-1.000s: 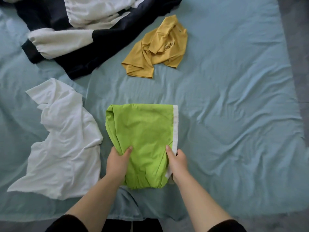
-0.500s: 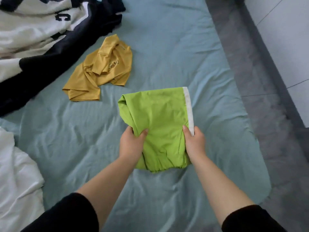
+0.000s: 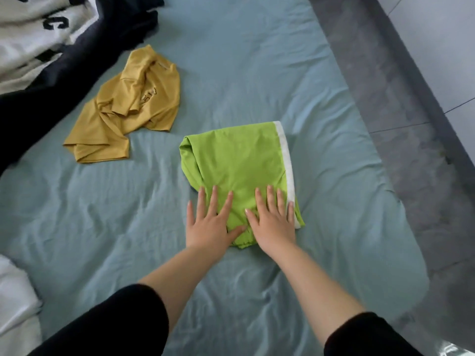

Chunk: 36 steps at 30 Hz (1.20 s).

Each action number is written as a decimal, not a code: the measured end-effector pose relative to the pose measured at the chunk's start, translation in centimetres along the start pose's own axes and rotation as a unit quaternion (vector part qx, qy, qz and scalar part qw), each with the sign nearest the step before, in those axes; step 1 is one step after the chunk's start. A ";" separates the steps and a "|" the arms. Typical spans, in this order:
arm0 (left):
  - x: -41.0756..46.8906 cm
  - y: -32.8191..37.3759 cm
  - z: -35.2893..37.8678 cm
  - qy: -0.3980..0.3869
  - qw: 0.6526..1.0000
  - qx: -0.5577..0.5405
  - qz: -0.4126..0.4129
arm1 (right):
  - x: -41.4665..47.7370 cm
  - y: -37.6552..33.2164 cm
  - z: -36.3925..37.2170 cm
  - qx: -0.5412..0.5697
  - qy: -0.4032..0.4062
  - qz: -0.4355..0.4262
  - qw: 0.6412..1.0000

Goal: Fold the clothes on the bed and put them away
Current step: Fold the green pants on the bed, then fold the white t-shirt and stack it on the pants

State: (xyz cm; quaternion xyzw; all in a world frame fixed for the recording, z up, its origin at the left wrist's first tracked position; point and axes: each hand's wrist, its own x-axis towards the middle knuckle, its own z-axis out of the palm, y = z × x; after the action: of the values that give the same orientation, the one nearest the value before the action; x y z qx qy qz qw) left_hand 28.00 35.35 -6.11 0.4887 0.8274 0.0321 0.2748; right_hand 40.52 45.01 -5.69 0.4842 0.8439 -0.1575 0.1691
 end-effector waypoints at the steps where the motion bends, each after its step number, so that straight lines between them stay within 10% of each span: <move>1: 0.6 -0.4 0.0 -0.055 0.998 0.000 0.004 | 0.4 0.1 0.3 -0.020 -0.041 0.013 0.999; 7: -0.5 -2.7 -1.6 -0.091 0.992 -0.073 0.050 | 0.3 -3.6 -0.4 -0.039 -0.052 0.070 0.995; 19: -18.3 -26.5 -5.2 0.046 0.978 -0.183 -0.090 | -13.7 -29.7 7.9 0.073 -0.056 -0.203 0.975; 28: -28.6 -41.0 -5.7 -0.015 0.923 -0.236 -0.303 | -17.6 -41.6 10.3 0.384 -0.145 0.106 0.906; 36: -30.7 -42.5 -5.1 0.020 0.866 -0.404 -0.294 | -17.6 -40.6 8.4 0.445 -0.046 0.087 0.890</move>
State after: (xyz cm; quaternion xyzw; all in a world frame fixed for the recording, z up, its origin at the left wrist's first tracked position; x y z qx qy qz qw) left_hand 3.30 -11.00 -2.52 0.0680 0.8525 0.2912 0.4287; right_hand 14.68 8.38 -1.33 0.5725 0.6315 -0.5228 -0.0125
